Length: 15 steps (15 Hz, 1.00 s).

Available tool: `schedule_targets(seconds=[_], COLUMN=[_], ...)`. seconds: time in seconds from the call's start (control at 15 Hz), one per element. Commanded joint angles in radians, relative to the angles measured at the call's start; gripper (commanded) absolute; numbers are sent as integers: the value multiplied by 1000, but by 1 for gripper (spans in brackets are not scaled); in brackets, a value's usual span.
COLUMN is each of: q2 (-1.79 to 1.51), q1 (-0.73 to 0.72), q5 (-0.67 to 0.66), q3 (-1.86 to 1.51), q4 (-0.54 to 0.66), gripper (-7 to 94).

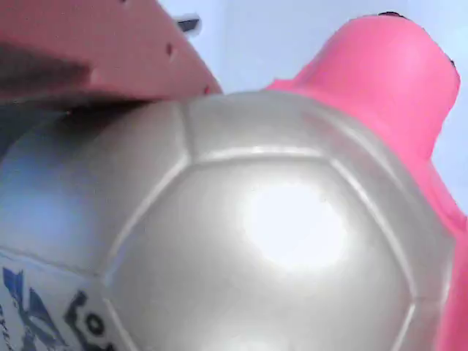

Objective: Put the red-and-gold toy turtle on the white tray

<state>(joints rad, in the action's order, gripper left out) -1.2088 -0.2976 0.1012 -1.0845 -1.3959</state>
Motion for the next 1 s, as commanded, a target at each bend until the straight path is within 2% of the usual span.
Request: schedule_targets(seconds=[0.0, 0.87, 0.93], q2=[-18, 64, 64], q1=[-31, -37, -37], q5=[18, 26, 26], q3=[14, 31, 28], q4=[15, -8, -11], gripper=[0, 1, 6])
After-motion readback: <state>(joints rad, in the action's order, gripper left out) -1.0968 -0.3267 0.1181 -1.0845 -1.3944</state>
